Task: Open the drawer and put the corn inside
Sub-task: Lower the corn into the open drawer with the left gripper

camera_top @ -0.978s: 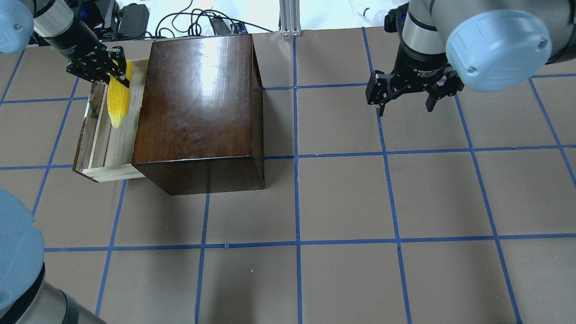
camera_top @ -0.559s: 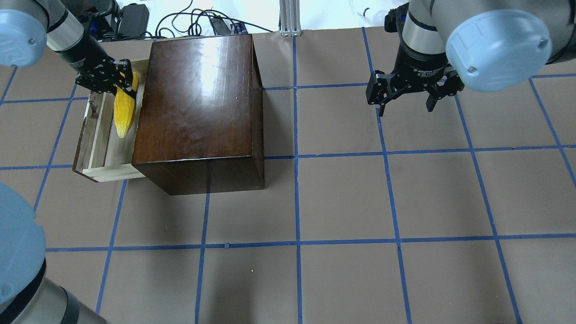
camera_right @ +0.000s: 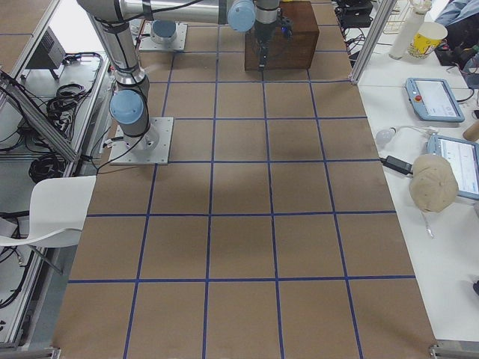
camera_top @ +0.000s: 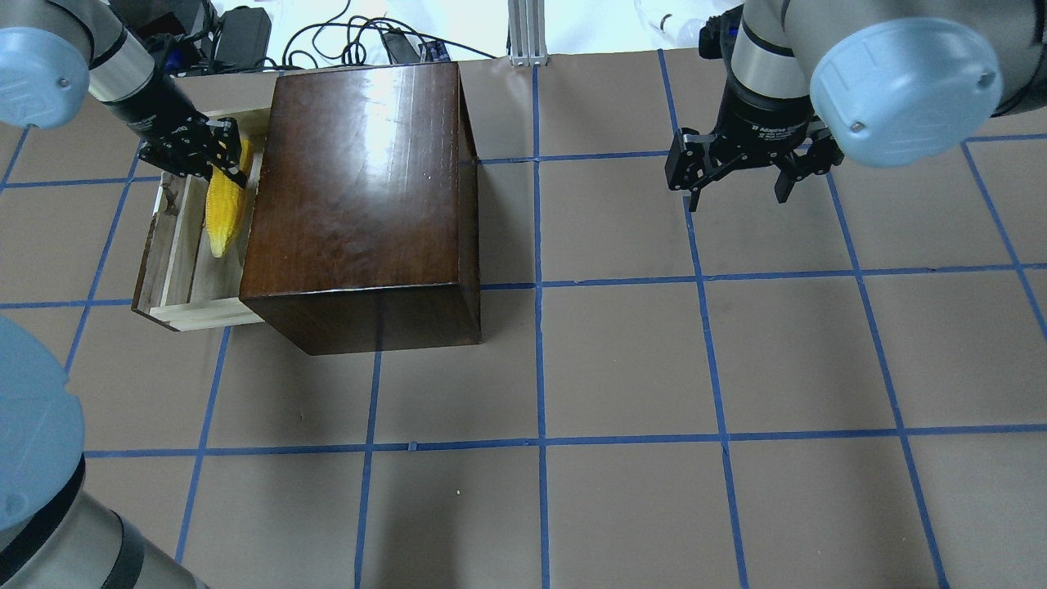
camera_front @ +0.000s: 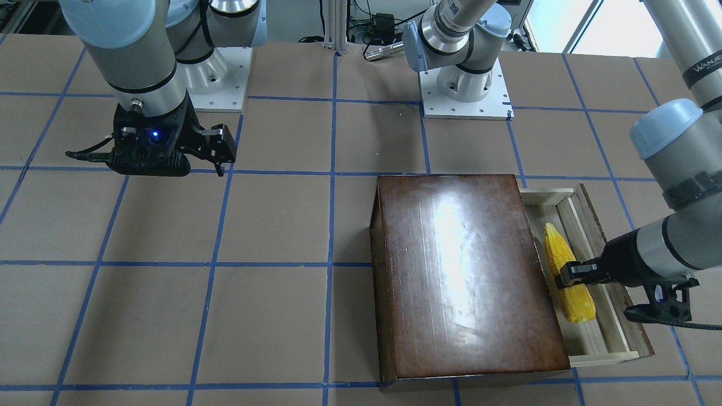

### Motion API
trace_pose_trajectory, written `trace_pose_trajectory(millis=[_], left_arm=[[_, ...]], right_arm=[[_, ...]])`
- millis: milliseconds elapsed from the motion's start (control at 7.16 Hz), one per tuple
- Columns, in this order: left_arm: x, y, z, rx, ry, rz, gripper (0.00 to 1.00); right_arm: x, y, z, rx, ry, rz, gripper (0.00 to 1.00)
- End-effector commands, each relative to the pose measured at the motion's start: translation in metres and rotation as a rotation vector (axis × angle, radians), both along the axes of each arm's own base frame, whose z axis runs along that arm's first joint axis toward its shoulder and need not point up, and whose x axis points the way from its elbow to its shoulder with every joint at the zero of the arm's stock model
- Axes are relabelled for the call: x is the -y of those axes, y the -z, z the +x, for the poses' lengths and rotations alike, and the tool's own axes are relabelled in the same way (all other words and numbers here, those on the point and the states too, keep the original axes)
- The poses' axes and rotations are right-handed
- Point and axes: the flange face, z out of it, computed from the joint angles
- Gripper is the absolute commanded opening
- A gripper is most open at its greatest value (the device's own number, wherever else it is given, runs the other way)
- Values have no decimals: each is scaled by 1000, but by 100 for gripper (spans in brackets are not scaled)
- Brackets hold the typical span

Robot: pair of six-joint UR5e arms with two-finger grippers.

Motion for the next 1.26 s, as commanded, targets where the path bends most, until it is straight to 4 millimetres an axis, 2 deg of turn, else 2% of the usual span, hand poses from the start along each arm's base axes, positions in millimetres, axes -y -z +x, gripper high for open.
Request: trace_pose_trajectory(millis=[0, 279, 419, 559, 698, 1117], left_arm=[[3, 9, 1, -10, -2, 11, 26], [4, 19, 2, -12, -2, 27, 63], [4, 19, 1, -11, -2, 29, 88], [4, 16, 2, -9, -3, 25, 100], [4, 12, 1, -5, -1, 21, 100], [-4, -21, -3, 4, -7, 11, 100]], right_arm=[[0, 0, 0, 0, 0, 1, 100], [0, 0, 0, 0, 0, -1, 100], [0, -1, 0, 0, 0, -2, 100], [0, -1, 0, 0, 0, -2, 100], [0, 0, 0, 0, 0, 1, 100], [0, 0, 0, 0, 0, -1, 100]])
